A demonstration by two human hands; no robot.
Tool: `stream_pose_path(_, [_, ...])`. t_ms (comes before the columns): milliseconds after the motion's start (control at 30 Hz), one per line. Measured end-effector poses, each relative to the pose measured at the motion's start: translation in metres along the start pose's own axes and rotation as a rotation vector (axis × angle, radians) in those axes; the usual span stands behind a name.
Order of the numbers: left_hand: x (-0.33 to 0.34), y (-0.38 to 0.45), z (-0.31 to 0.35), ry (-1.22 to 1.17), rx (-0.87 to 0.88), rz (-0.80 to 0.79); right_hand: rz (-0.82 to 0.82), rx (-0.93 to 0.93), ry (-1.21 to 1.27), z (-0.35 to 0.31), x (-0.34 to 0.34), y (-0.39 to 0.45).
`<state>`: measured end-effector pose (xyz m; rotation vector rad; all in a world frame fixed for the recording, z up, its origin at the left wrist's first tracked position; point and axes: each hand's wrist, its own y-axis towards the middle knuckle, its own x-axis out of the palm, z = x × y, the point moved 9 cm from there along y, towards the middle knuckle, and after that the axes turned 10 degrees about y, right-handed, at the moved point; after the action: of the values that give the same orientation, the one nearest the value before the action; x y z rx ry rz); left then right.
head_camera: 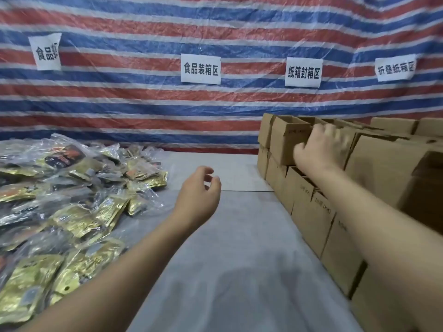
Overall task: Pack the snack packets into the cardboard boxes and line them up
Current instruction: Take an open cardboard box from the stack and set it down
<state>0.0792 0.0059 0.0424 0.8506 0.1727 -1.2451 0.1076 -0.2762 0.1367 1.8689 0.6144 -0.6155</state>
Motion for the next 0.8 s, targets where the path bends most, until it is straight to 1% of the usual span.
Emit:
stream_pose_path(33, [0.000,0.000,0.002,-0.001,0.009,0.003,0.059,0.008,-0.159,0.012,-0.012,0.010])
stream_pose_path(100, [-0.001,-0.002,0.003,0.005,0.044,0.021,0.100,0.059,-0.361,0.038,-0.027,0.028])
stream_pose_path(133, [-0.001,-0.004,0.004,0.004,0.057,0.024,0.066,0.100,-0.453,0.054,-0.032,0.036])
stream_pose_path(233, [0.004,-0.004,0.003,0.022,0.067,0.011,-0.091,0.195,-0.558,0.078,-0.035,0.035])
stream_pose_path(267, [0.002,-0.004,0.003,0.033,0.067,0.019,-0.138,0.182,-0.580,0.081,-0.033,0.033])
stream_pose_path(333, [0.003,-0.006,0.003,0.027,0.077,0.012,-0.148,0.149,-0.617,0.072,-0.040,0.028])
stream_pose_path(433, [0.006,-0.009,0.005,0.020,0.090,-0.016,-0.115,0.077,-0.582,0.035,-0.057,0.025])
stream_pose_path(600, [-0.002,-0.004,0.011,-0.018,0.090,0.019,0.025,-0.119,-0.448,-0.052,-0.089,0.014])
stream_pose_path(667, [-0.006,-0.001,0.011,-0.046,0.074,0.029,0.033,-0.239,-0.323,-0.087,-0.087,-0.002])
stream_pose_path(733, [-0.009,0.002,0.008,-0.079,0.053,0.046,-0.002,-0.400,-0.179,-0.120,-0.075,-0.029])
stream_pose_path(800, [-0.012,0.004,0.001,-0.096,0.040,0.062,-0.041,-0.576,-0.088,-0.146,-0.056,-0.061])
